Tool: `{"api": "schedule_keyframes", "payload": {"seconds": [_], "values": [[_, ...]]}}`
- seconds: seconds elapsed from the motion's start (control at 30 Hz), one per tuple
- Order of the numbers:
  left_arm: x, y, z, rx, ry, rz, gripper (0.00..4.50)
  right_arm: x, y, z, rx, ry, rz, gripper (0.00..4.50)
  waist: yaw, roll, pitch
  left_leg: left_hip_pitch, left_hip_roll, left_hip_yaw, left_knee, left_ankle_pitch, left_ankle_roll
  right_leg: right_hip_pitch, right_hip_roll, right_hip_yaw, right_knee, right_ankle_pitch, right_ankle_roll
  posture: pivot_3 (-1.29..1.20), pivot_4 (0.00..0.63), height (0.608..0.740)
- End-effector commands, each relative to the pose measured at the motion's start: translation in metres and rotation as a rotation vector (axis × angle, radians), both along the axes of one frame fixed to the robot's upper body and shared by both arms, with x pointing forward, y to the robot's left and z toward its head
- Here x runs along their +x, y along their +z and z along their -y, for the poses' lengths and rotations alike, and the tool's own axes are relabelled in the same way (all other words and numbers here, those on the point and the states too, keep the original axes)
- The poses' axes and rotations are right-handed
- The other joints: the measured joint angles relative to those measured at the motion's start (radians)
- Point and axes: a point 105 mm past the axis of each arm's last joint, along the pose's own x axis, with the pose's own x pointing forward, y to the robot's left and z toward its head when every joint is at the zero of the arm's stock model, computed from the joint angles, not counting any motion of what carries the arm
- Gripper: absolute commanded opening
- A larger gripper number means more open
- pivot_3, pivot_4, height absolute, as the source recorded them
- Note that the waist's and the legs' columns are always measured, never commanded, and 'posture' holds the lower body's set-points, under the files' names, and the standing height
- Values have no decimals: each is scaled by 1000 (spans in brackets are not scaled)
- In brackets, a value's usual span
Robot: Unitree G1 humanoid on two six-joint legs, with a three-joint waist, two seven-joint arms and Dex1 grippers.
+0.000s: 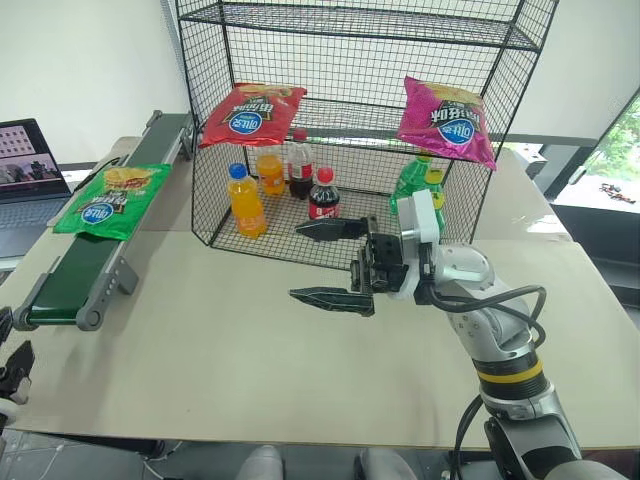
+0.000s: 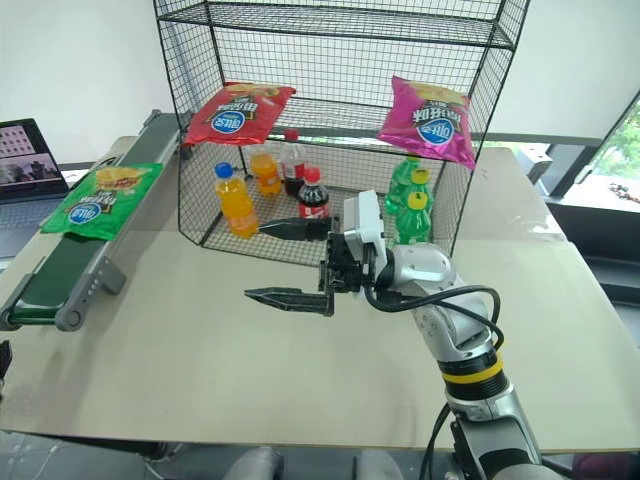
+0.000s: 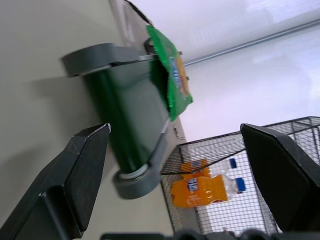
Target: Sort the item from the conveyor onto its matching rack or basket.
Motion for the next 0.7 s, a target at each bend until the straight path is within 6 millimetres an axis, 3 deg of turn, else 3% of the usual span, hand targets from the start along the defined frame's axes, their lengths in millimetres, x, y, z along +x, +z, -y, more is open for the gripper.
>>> {"api": "schedule_keyframes", "payload": {"seconds": [0.03,0.43,0.7], "values": [[0,9,-9,29,17,14,4460,-4,12,2,20,2,61,4500,-1,2,-1,0,0,0,0,0,0,0,0,0,0,0,0,0,150,738],[5,2,-15,14,31,-4,4460,-10,21,0,51,7,74,4500,1,2,-1,0,0,0,-1,0,0,-1,-1,0,0,0,0,0,150,738],[0,-15,-13,-3,37,-47,4460,-10,29,-2,68,7,83,4500,-3,2,-1,0,0,0,-2,0,0,-1,0,0,0,0,0,0,150,738]]}}
